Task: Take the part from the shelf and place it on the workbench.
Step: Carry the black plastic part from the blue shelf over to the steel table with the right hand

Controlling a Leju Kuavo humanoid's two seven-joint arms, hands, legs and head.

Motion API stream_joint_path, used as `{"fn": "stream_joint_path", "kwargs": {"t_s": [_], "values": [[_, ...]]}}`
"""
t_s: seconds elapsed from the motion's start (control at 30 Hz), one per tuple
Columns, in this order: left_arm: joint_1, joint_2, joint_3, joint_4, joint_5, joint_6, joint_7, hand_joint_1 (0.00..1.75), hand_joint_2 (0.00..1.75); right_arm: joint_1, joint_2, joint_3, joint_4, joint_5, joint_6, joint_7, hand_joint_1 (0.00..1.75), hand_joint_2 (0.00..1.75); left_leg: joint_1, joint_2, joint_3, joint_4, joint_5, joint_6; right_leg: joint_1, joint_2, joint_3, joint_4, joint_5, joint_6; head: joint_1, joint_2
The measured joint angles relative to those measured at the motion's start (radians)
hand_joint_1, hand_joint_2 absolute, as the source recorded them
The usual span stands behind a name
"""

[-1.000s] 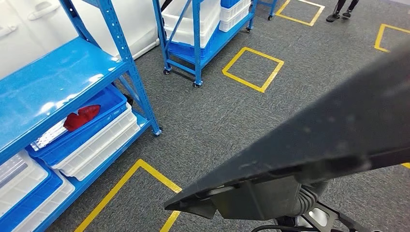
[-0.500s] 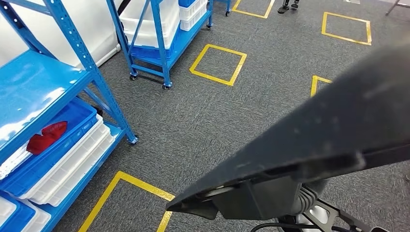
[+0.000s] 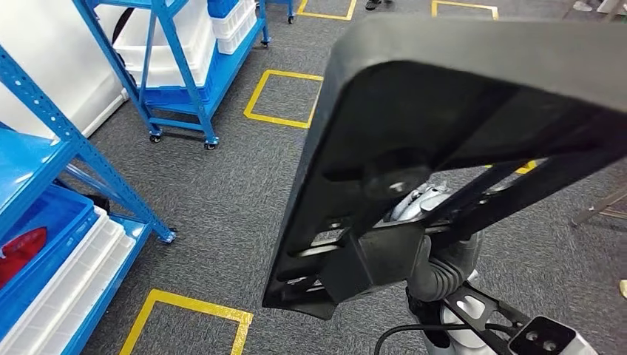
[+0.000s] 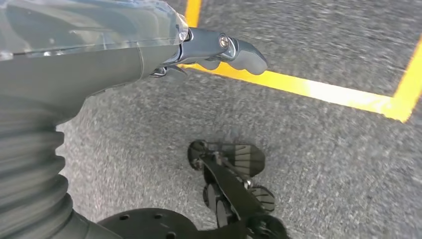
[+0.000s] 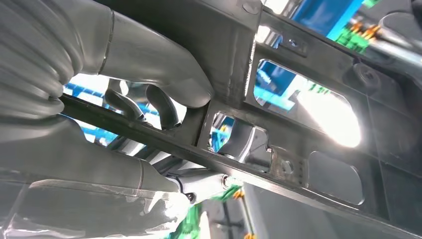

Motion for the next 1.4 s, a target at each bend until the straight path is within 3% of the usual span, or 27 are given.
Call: {"fn": "stream_joint_path", "kwargs": {"t_s": [0.07,0.1,0.13,0.2,0.27,0.33,0.4,0.43,0.47,0.5,0.57,0.63,0.7,0.77,0.83,0.87,0.93,0.97,1.03,1.1,1.17,1.23,1.3,1.33,1.4], "values": [[-0.003,-0.001,0.000,0.000,-0.002,0.000,0.001,0.00,1.75,-0.006,-0.002,-0.001,0.009,0.000,0.000,0.000,1.75,1.75,0.005,-0.045,0.050,-0.120,0.051,0.002,0.000,0.025,-0.004,0.010,-0.004,0.009,0.000,0.000],[-0.004,-0.001,0.000,0.000,-0.003,0.000,0.001,0.00,1.75,-0.009,-0.002,-0.001,0.013,0.000,0.000,0.000,1.75,1.75,0.006,-0.061,0.062,-0.149,0.057,0.003,-0.002,0.036,-0.009,0.013,-0.004,0.015,0.000,0.000],[-0.006,-0.002,0.000,0.000,-0.003,0.000,0.002,0.00,1.75,-0.012,-0.003,-0.001,0.017,-0.001,0.000,0.000,1.75,1.75,0.005,-0.065,0.065,-0.156,0.053,0.007,-0.002,0.047,-0.013,0.014,-0.003,0.022,0.000,0.000],[-0.011,-0.004,0.000,0.000,-0.003,-0.001,0.002,0.00,1.75,-0.014,-0.004,-0.001,0.025,0.000,0.000,0.000,1.75,1.75,0.003,-0.045,0.067,-0.162,0.057,0.019,-0.007,0.056,-0.020,0.014,0.000,0.035,0.000,0.000],[-0.016,-0.006,0.000,0.000,-0.003,-0.003,0.001,0.00,1.75,-0.020,-0.005,-0.002,0.031,0.000,0.000,0.000,1.75,1.75,0.004,-0.022,0.070,-0.171,0.062,0.034,-0.005,0.012,-0.042,0.056,-0.027,0.044,0.000,0.000],[-0.016,-0.007,0.000,0.000,-0.002,-0.003,0.002,0.00,1.75,-0.029,-0.006,-0.002,0.038,0.001,-0.001,0.000,1.75,1.75,0.000,0.004,0.072,-0.175,0.063,0.041,-0.005,-0.047,-0.100,0.175,-0.087,0.051,0.000,0.000],[-0.014,-0.007,0.000,0.000,-0.002,-0.003,0.003,0.00,1.75,-0.032,-0.006,-0.002,0.048,0.001,-0.002,0.000,1.75,1.75,-0.003,0.032,0.072,-0.175,0.060,0.043,-0.009,-0.066,-0.158,0.288,-0.124,0.055,0.000,0.000],[-0.015,-0.007,0.000,0.000,-0.002,-0.003,0.003,0.00,1.75,-0.033,-0.006,-0.002,0.053,0.001,-0.002,0.000,1.75,1.75,-0.004,0.045,0.072,-0.175,0.059,0.044,-0.010,-0.069,-0.164,0.297,-0.117,0.056,0.000,0.000],[-0.016,-0.008,0.000,0.000,-0.002,-0.003,0.003,0.00,1.75,-0.033,-0.006,-0.002,0.057,0.001,-0.003,0.000,1.75,1.75,-0.005,0.057,0.074,-0.175,0.057,0.043,-0.010,-0.073,-0.150,0.268,-0.094,0.055,0.000,0.000],[-0.017,-0.009,0.000,0.000,-0.002,-0.004,0.003,0.00,1.75,-0.034,-0.006,-0.002,0.060,0.002,-0.004,0.000,1.75,1.75,-0.006,0.068,0.077,-0.175,0.054,0.042,-0.009,-0.086,-0.116,0.202,-0.058,0.051,0.000,0.000],[-0.018,-0.011,0.000,0.000,-0.002,-0.005,0.003,0.00,1.75,-0.041,-0.006,-0.003,0.064,0.002,-0.009,0.000,1.75,1.75,-0.009,0.087,0.084,-0.174,0.048,0.035,0.002,-0.134,-0.046,0.064,-0.009,0.039,0.000,0.000],[-0.017,-0.014,0.000,0.000,-0.003,-0.006,0.003,0.00,1.75,-0.048,-0.006,-0.006,0.065,0.002,-0.016,0.000,1.75,1.75,-0.013,0.107,0.089,-0.174,0.042,0.026,0.014,-0.155,-0.021,0.010,-0.001,0.026,0.000,0.000],[-0.019,-0.016,0.000,0.000,-0.003,-0.006,0.003,0.00,1.75,-0.051,-0.005,-0.015,0.062,0.001,-0.019,0.000,1.75,1.75,-0.014,0.127,0.093,-0.175,0.036,0.017,0.013,-0.128,-0.022,0.004,0.002,0.017,0.000,0.000],[-0.022,-0.017,0.000,0.000,-0.003,-0.006,0.003,0.00,1.75,-0.057,-0.005,-0.023,0.048,-0.002,-0.018,0.000,1.75,1.75,-0.011,0.100,0.088,-0.145,0.012,0.007,0.006,-0.104,-0.014,-0.006,0.007,0.007,0.000,0.000],[-0.021,-0.017,0.000,0.000,-0.002,-0.006,0.004,0.00,1.75,-0.070,-0.004,-0.026,0.030,-0.006,-0.015,0.001,1.75,1.75,-0.007,0.044,0.039,-0.033,-0.047,0.000,0.003,-0.080,-0.008,-0.011,0.009,-0.002,0.000,0.000],[-0.019,-0.017,0.000,0.000,-0.002,-0.006,0.005,0.00,1.75,-0.075,-0.003,-0.027,0.023,-0.009,-0.014,0.001,1.75,1.75,-0.006,0.027,0.003,0.039,-0.077,-0.002,0.003,-0.067,-0.008,-0.011,0.009,-0.005,0.000,0.000],[-0.014,-0.017,0.000,0.000,-0.001,-0.006,0.006,0.00,1.75,-0.080,-0.004,-0.029,0.016,-0.012,-0.014,0.001,1.75,1.75,-0.004,0.018,-0.049,0.134,-0.103,-0.005,0.004,-0.042,-0.008,-0.010,0.008,-0.006,0.000,0.000],[-0.012,-0.017,0.000,0.000,-0.001,-0.006,0.006,0.00,1.75,-0.081,-0.004,-0.031,0.014,-0.014,-0.014,0.001,1.75,1.75,-0.004,0.017,-0.056,0.138,-0.092,-0.006,0.004,-0.031,-0.007,-0.008,0.008,-0.005,0.000,0.000],[-0.012,-0.016,0.000,0.000,0.000,-0.006,0.006,0.00,1.75,-0.089,-0.004,-0.033,0.010,-0.022,-0.014,0.001,1.75,1.75,-0.002,0.010,-0.027,0.053,-0.027,-0.005,0.002,-0.007,-0.005,-0.004,0.006,-0.002,0.000,0.000],[-0.011,-0.016,0.000,0.000,0.000,-0.006,0.005,0.00,1.75,-0.101,-0.004,-0.037,0.006,-0.032,-0.015,0.002,1.75,1.75,0.004,-0.033,0.029,-0.088,0.042,-0.004,0.000,0.019,-0.008,0.006,0.001,0.006,0.000,0.000],[-0.010,-0.016,0.000,0.000,0.000,-0.005,0.005,0.00,1.75,-0.109,-0.004,-0.042,0.004,-0.041,-0.016,0.002,1.75,1.75,0.007,-0.065,0.057,-0.155,0.060,0.002,-0.002,0.041,-0.016,0.014,-0.001,0.018,0.000,0.000],[-0.009,-0.016,0.000,0.000,0.000,-0.001,0.006,0.00,1.75,-0.112,-0.004,-0.049,0.002,-0.045,-0.015,0.002,1.75,1.75,0.004,-0.053,0.059,-0.159,0.061,0.012,-0.005,0.061,-0.023,0.012,0.004,0.032,0.000,0.000],[-0.011,-0.017,0.000,0.000,0.000,0.004,0.007,0.00,1.75,-0.113,-0.004,-0.056,0.000,-0.047,-0.014,0.002,1.75,1.75,0.006,-0.031,0.063,-0.168,0.067,0.026,-0.003,0.033,-0.035,0.032,-0.011,0.042,0.000,0.000],[-0.010,-0.017,0.000,0.000,0.001,0.006,0.009,0.00,1.75,-0.116,-0.004,-0.057,0.000,-0.047,-0.013,0.002,1.75,1.75,0.007,-0.019,0.064,-0.174,0.069,0.032,-0.002,0.004,-0.053,0.070,-0.033,0.046,0.000,0.000],[-0.006,-0.016,0.001,0.000,0.005,0.010,0.014,0.00,1.75,-0.118,-0.004,-0.059,0.000,-0.049,-0.012,0.002,1.75,1.75,0.003,0.007,0.065,-0.176,0.069,0.038,-0.006,-0.052,-0.115,0.197,-0.096,0.052,0.000,0.000]]}}
